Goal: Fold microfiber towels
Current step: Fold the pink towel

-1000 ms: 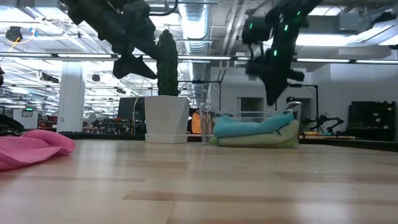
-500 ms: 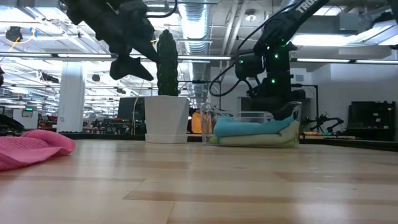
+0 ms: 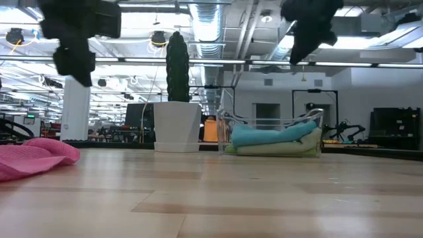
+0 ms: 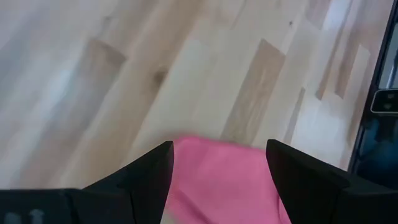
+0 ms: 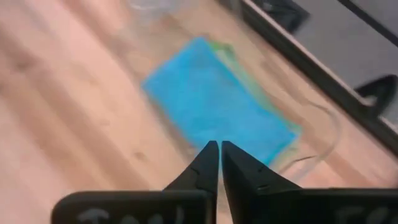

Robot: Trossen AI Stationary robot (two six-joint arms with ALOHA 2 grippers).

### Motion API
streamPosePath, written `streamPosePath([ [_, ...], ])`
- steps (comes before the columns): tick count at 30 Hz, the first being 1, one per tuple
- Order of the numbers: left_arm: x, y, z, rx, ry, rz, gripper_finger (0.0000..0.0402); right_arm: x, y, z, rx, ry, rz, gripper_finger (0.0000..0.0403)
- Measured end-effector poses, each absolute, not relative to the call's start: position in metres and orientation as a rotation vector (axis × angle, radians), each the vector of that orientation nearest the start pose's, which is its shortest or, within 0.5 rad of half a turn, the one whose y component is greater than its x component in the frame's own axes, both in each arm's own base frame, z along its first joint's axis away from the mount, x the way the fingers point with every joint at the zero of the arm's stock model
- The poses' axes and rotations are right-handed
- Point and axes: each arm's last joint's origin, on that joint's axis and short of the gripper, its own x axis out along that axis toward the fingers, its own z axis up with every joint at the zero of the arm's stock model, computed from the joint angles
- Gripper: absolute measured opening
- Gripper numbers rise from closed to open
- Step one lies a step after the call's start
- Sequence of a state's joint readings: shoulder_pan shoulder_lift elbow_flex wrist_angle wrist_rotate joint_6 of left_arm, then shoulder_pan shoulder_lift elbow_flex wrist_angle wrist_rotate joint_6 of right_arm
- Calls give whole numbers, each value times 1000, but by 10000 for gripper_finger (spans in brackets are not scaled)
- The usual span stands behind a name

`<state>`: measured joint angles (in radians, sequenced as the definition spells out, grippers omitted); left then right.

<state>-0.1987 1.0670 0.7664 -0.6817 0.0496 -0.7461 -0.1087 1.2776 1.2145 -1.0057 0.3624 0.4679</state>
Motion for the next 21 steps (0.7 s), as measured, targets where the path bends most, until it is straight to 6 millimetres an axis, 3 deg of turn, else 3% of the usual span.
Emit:
streamPosePath([
  [4, 196, -77, 224, -537, 959, 154, 249, 235, 0, 315, 267, 926, -550, 74],
  [8, 197, -119, 210, -413, 958, 24, 249, 245, 38, 298, 237, 942, -436, 104],
  [12, 197, -153, 185, -437, 1024, 4, 249, 252, 71, 281, 241, 976, -387, 127],
  [16, 197, -186, 157, -444, 1106, 17, 249, 255, 96, 264, 225, 1008, -392, 142],
  [21, 208, -221, 153, -383, 1156, 56, 249, 258, 110, 253, 225, 1025, -395, 148],
])
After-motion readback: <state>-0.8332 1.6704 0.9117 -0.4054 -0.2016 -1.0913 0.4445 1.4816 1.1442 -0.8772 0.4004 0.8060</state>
